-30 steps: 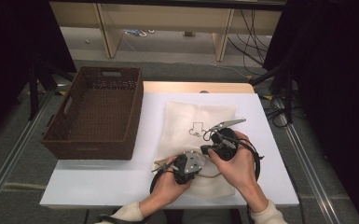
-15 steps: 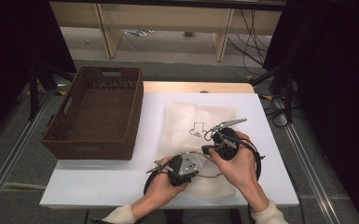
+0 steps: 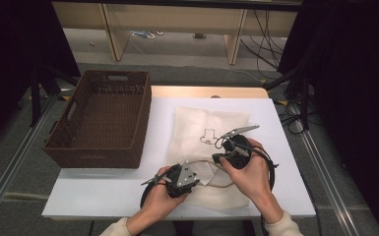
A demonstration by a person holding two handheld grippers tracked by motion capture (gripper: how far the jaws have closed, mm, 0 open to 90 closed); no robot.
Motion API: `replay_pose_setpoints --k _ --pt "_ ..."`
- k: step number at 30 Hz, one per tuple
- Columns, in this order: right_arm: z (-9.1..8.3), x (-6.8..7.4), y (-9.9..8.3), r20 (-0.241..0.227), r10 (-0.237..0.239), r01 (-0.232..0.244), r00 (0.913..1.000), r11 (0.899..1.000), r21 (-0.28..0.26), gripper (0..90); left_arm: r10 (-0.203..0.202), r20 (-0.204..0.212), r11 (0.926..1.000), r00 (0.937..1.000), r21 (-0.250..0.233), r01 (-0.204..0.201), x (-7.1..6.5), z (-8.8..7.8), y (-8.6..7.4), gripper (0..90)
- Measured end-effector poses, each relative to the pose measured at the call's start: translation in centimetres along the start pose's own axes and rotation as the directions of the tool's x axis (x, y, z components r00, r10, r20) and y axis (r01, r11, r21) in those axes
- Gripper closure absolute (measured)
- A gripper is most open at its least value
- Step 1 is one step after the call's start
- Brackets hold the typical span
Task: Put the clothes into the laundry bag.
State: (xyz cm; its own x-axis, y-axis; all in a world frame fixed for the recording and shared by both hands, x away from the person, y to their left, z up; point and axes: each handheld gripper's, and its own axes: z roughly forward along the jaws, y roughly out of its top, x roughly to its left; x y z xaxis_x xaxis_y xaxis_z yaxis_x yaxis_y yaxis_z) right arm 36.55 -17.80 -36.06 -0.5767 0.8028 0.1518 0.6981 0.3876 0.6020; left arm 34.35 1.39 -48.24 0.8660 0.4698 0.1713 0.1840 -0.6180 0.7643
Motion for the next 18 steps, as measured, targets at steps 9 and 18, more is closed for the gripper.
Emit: replay_pose_setpoints --k 9,18 --pt "-0.1 0.0 0.0 0.006 -0.002 0.002 1.0 1.0 0.0 90.0 0.015 0.011 0.9995 0.9998 0.026 -0.016 0.0 2.1 0.8 76.3" --pt "-0.1 0.0 0.0 0.004 0.001 -0.001 1.0 1.0 0.001 90.0 0.02 0.036 0.9989 0.9992 0.042 -0.021 0.1 1.8 0.9 74.6"
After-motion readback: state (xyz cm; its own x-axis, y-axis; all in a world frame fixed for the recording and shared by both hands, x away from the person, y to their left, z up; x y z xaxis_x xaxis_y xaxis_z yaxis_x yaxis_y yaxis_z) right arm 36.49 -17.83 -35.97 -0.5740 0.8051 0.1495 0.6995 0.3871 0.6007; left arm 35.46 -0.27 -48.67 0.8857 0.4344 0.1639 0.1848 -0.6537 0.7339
